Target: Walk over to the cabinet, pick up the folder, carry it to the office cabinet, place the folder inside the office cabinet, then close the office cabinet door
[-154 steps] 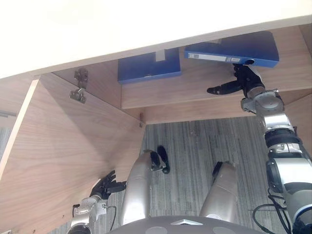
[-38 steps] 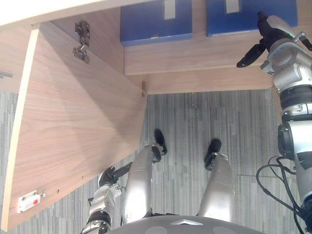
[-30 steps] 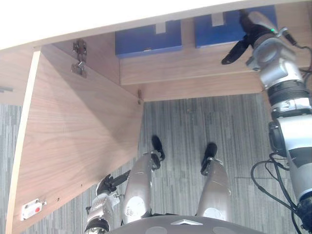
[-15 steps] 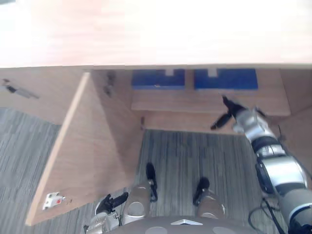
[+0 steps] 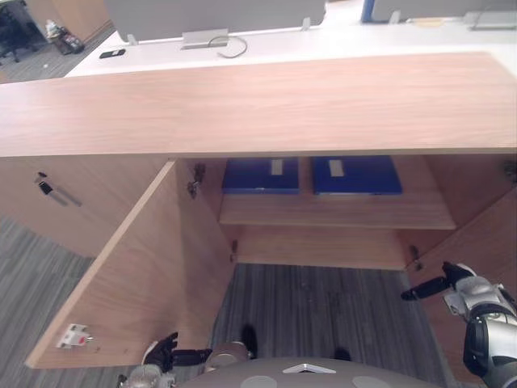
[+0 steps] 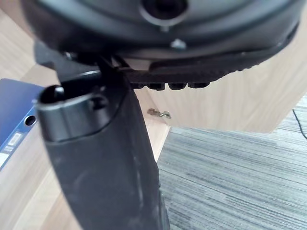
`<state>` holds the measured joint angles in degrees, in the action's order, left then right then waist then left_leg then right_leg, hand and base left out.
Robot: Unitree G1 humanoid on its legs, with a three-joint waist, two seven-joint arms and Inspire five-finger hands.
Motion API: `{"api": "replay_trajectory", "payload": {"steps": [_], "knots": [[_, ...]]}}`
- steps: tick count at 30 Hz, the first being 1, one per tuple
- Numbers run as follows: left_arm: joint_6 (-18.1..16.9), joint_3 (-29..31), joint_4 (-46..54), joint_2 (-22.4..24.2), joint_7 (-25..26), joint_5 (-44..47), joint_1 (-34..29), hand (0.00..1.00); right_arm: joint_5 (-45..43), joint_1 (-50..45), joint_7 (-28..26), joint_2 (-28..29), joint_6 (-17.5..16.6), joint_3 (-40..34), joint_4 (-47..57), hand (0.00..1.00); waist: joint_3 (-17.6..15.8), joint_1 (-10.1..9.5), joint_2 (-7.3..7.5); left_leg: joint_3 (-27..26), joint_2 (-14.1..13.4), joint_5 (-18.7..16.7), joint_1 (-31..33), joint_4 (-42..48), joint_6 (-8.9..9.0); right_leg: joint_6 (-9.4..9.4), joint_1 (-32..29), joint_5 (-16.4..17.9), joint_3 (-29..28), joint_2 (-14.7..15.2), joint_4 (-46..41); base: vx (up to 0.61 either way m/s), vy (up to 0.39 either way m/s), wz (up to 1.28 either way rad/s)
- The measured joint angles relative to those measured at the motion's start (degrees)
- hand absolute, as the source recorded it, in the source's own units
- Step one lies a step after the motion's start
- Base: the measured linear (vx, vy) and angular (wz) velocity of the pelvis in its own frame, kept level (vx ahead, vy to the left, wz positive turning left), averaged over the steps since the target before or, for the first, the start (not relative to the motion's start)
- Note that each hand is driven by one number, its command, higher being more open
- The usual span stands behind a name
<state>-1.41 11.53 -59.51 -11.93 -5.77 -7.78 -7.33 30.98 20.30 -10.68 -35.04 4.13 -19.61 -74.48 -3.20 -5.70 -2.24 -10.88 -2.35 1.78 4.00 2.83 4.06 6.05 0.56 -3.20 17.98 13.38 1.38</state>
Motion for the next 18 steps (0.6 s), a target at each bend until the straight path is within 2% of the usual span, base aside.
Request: {"api": "replay_trajectory", "payload": {"steps": [1,4,7,9,13,14,16,17,18], "knots": [[-0.06,0.00,-1.15,-0.49,0.23,0.01,1.12,1.00,-1.54,-1.29,0.11,1.57,-0.02,0.02,0.26,1.00,0.57,0.46,0.73,0.01,-0.17,-0.43,-0.84,0.02,0.19,-0.28,0.31,-0.18,-1.32,-0.56,0.62,0.03,-0.018,-0.41],[0.04,-0.79,-3.71,-0.43,0.33,0.03,2.87,1.00,-5.05,-4.51,1.10,6.60,0.03,-0.40,0.63,1.00,1.82,2.00,1.42,-0.38,-0.64,-1.27,-1.88,0.02,0.50,-0.47,0.53,-0.30,-3.08,-1.32,1.35,0.05,-0.034,-0.36],[0.11,-1.17,-4.90,0.44,0.34,0.02,4.23,1.00,-5.60,-9.63,1.78,13.24,0.48,-4.74,0.90,1.00,2.10,3.24,1.35,-1.28,-1.46,-2.63,-2.80,1.19,0.94,-0.61,1.48,-0.36,-4.31,-2.14,1.88,0.08,-0.042,-0.30],[0.23,0.49,-5.54,1.10,0.36,-0.03,4.85,1.00,-7.90,-14.20,1.91,18.47,1.59,-10.38,0.85,1.00,2.15,4.08,1.01,-1.51,-2.59,-4.35,-2.87,4.11,1.05,-0.85,2.47,-0.22,-4.93,-2.94,1.94,0.10,-0.046,-0.24],[0.62,9.11,-7.75,3.48,2.20,-1.57,3.76,1.00,-16.34,-22.68,4.76,26.93,1.84,-22.68,0.94,1.00,2.42,4.78,0.12,-2.66,-5.63,-9.85,-4.81,10.49,1.98,-2.06,5.34,0.56,-7.62,-5.19,1.78,0.09,-0.023,-0.43],[0.57,12.07,-7.90,5.07,2.93,-1.55,2.71,1.00,-22.95,-24.37,6.09,28.70,1.51,-27.06,1.14,1.00,2.73,5.41,-0.35,-3.84,-6.56,-11.37,-5.02,12.31,2.21,-2.06,5.42,0.64,-9.02,-5.73,1.78,0.03,0.018,-0.49],[0.58,15.00,-8.27,7.62,4.39,-1.17,1.37,1.00,-30.46,-26.11,7.48,30.70,1.13,-32.11,1.46,1.00,2.72,6.02,-0.78,-5.21,-7.31,-13.99,-5.06,14.07,2.86,-2.28,4.57,0.87,-11.73,-6.33,1.82,-0.01,0.055,-0.75],[0.51,16.23,-8.28,9.03,4.92,-0.97,0.83,1.00,-32.79,-26.41,8.04,31.75,1.11,-33.97,2.13,1.00,2.73,5.68,-0.82,-3.73,-6.62,-15.34,-4.66,14.56,2.44,-2.24,3.31,0.85,-13.69,-6.59,1.75,-0.07,0.111,-1.09],[0.59,18.57,-8.12,10.55,5.48,1.08,0.14,1.00,-36.66,-27.90,9.13,33.28,0.78,-34.94,3.24,1.00,2.71,5.47,-0.66,0.27,-4.61,-16.92,-4.29,14.83,1.85,-2.23,1.99,0.76,-15.93,-7.04,1.76,-0.07,0.127,-1.07]]}}
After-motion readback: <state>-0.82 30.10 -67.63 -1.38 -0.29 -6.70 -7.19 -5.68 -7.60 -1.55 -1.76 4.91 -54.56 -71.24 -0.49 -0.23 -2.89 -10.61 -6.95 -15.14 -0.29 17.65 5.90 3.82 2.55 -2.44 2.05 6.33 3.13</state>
